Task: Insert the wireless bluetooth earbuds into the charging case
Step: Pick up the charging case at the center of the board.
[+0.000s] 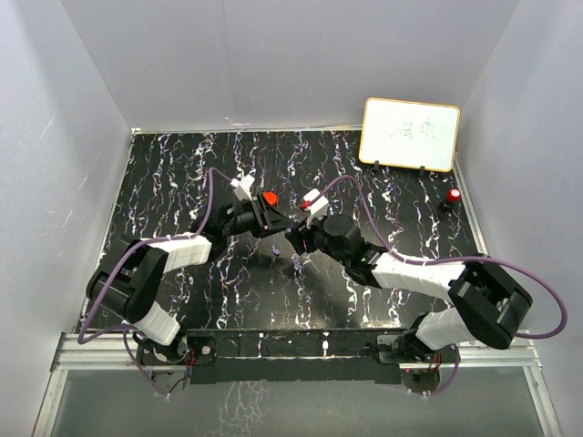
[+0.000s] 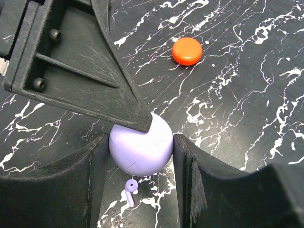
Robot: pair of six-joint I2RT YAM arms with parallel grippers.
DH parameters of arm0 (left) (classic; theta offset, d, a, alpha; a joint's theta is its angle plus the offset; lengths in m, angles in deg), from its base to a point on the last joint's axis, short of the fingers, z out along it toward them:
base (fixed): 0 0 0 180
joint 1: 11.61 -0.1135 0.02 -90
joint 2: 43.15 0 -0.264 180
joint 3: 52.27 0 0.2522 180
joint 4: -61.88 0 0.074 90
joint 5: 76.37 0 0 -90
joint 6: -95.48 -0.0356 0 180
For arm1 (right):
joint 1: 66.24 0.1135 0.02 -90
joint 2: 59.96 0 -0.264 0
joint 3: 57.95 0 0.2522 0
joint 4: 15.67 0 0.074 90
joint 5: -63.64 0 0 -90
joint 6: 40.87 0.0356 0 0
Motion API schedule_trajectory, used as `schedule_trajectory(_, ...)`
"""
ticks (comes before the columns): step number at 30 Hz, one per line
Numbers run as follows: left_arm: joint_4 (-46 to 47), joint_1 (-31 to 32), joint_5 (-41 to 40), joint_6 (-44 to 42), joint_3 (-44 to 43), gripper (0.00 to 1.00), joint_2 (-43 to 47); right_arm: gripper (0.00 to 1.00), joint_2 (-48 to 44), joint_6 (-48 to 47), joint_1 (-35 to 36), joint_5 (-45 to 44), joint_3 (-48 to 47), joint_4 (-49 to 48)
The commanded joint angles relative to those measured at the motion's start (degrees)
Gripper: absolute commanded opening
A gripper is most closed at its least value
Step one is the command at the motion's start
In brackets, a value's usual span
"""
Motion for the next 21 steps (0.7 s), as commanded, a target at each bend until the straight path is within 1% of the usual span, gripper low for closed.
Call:
schedule_trajectory(1, 2.70, 1.18, 0.87, 0.52, -1.42, 0.38, -0.67, 0.42, -0.80, -0.86, 0.21, 1.83, -1.73, -4.47)
schedule_trajectory(11, 2.80, 2.33, 0.21, 0.63, -1.74, 0.18, -0.71, 0.42, 0.05, -0.71, 0.14, 1.36, -2.40, -4.18)
schedule_trajectory(14, 3.03, 2.54, 0.20, 0.77, -1.68, 0.18, -0.93, 0.42, 0.52, -0.47, 0.14, 1.18, -2.72, -3.94)
schedule_trajectory(19, 3.18, 2.76, 0.11, 1.00, -1.69, 0.22, -0.73, 0.42, 1.22, -0.25, 0.13, 0.96, -3.42, -3.58)
schedule_trajectory(21, 3.15, 2.83, 0.02, 0.93, -1.70, 0.22, -0.71, 0.42, 1.45, -0.20, 0.13, 0.85, -3.56, -3.58)
